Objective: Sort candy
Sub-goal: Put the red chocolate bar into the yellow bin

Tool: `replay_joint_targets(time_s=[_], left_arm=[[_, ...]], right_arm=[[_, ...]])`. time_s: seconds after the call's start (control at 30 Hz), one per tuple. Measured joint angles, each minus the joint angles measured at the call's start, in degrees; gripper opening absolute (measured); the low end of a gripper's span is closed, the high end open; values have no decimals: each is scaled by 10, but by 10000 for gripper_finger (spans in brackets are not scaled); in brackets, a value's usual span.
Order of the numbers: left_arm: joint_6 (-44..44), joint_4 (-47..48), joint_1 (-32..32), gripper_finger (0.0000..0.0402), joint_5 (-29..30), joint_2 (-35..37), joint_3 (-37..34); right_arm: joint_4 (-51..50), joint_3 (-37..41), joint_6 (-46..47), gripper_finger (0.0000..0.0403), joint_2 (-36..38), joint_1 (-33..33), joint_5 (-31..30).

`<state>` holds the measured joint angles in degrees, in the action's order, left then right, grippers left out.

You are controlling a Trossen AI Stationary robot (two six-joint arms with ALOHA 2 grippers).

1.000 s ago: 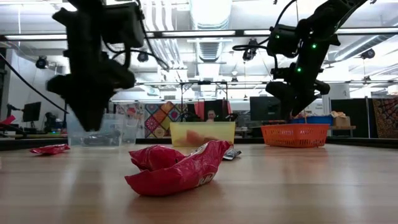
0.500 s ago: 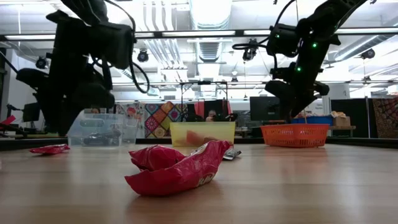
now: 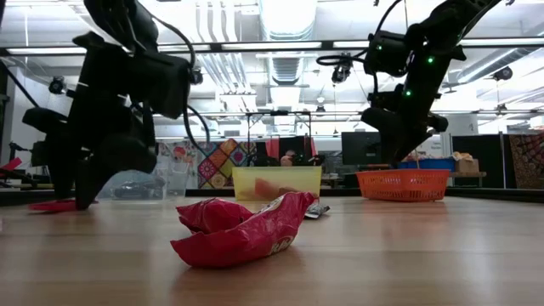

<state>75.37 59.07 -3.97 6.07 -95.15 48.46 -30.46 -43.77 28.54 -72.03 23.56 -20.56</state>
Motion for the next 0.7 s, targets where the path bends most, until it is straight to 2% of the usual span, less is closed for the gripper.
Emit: replay_joint_targets(time_s=[0.2, 0.53, 0.7], left_arm=[[-29, -11, 0, 166, -10, -16, 2], [-61, -18, -6, 39, -20, -7, 17], [-123, -26, -16, 6, -24, -7, 46]], right_arm=[[6, 0, 0, 201, 0, -4, 0], [10, 0, 0, 201, 0, -7, 0], [10, 0, -2, 201, 0, -7, 0]])
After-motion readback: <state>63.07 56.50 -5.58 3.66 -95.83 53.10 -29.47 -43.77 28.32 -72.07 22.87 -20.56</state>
